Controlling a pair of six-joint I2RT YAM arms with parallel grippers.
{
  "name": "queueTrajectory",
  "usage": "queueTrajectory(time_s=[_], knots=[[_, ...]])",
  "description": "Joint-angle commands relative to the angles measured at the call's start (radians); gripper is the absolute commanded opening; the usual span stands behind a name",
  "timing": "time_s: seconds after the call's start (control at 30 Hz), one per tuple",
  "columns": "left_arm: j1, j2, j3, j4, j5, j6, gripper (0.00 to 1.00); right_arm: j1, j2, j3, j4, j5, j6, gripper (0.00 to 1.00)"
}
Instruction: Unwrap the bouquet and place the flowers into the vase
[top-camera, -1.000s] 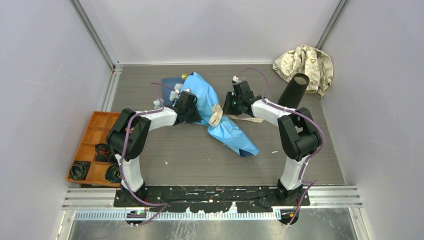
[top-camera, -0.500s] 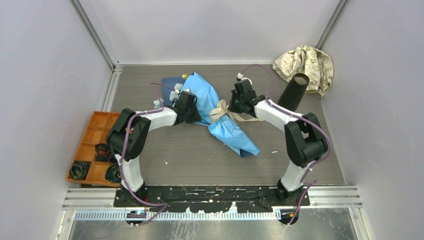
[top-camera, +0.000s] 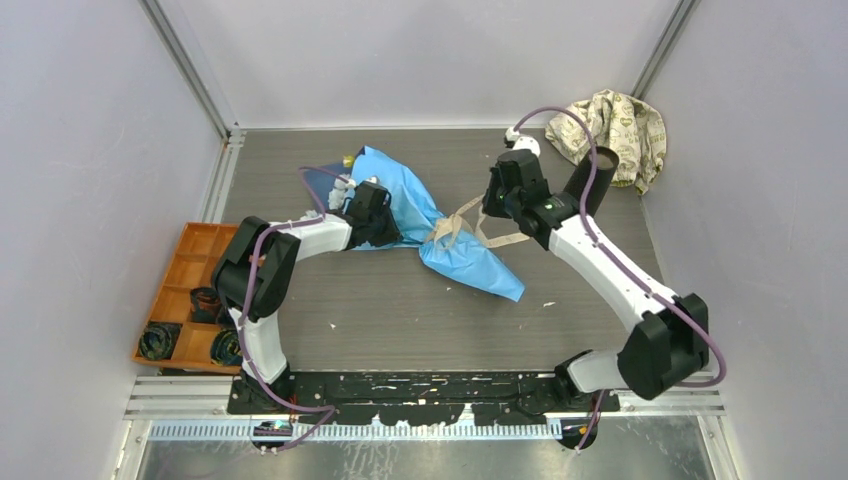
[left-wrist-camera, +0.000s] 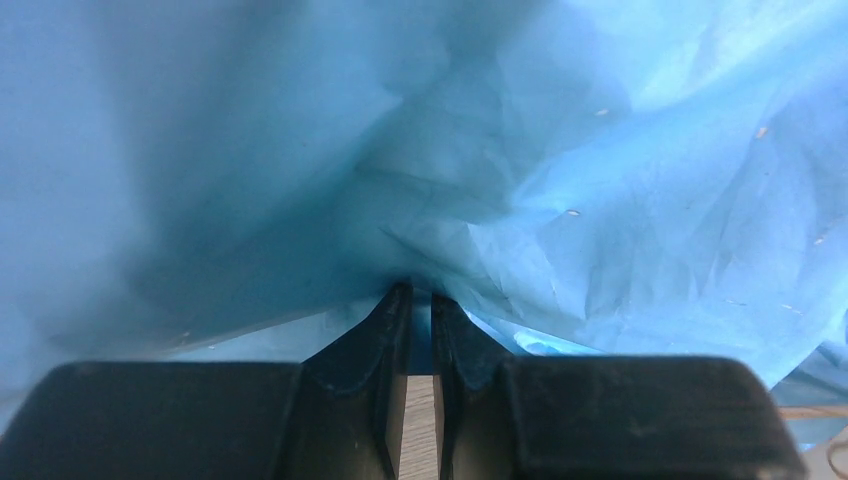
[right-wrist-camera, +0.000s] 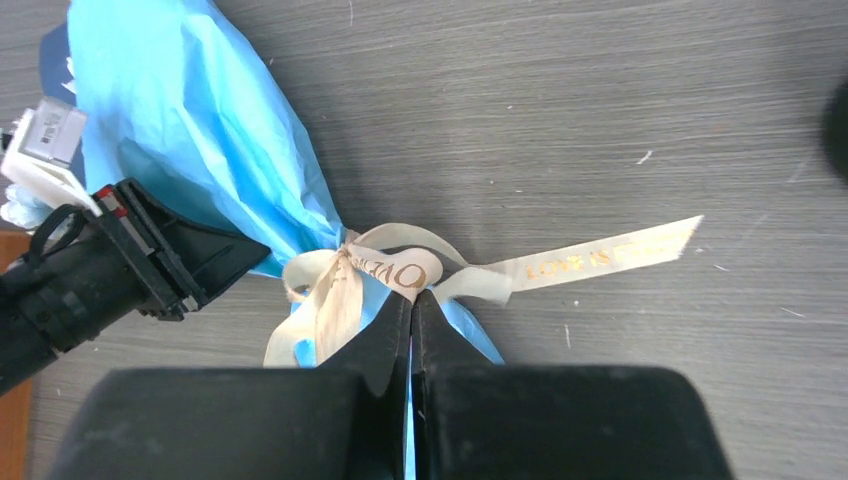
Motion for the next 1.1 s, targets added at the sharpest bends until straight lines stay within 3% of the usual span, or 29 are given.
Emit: queueTrajectory(time_s=[0.0, 0.33, 0.6, 0.67, 0.83, 0.97, 1.07], knots=[[0.037, 0.072, -0.06, -0.158, -0.093, 0.041, 0.17, -0.004, -0.156, 0.107, -0.057, 0.088, -0.04, 0.01], [0.058, 0.099, -0.067, -0.149, -0.096, 0.046, 0.17, -0.004, -0.402, 0.23, -0.214, 0.23, -0.098, 0.01], [0.07, 0.105, -0.068, -0.157, -0.105, 0.052, 0.17, -0.005, -0.484, 0.261, -0.278, 0.255, -0.096, 0.02], [0.071, 0.099, -0.07, -0.164, -0.101, 0.051, 0.17, -0.004, -0.486, 0.259, -0.289, 0.264, -0.093, 0.07], [0.07, 0.029, -0.075, -0.181, -0.05, 0.043, 0.16, -0.004, -0.443, 0.235, -0.334, 0.148, -0.056, 0.13], [0.055, -0.082, -0.066, -0.185, 0.014, 0.041, 0.16, -0.004, -0.439, 0.131, -0.3, -0.006, 0.006, 0.05], [0.025, -0.169, -0.033, -0.199, 0.05, 0.037, 0.17, -0.004, -0.431, 0.051, -0.276, -0.109, 0.032, 0.07]])
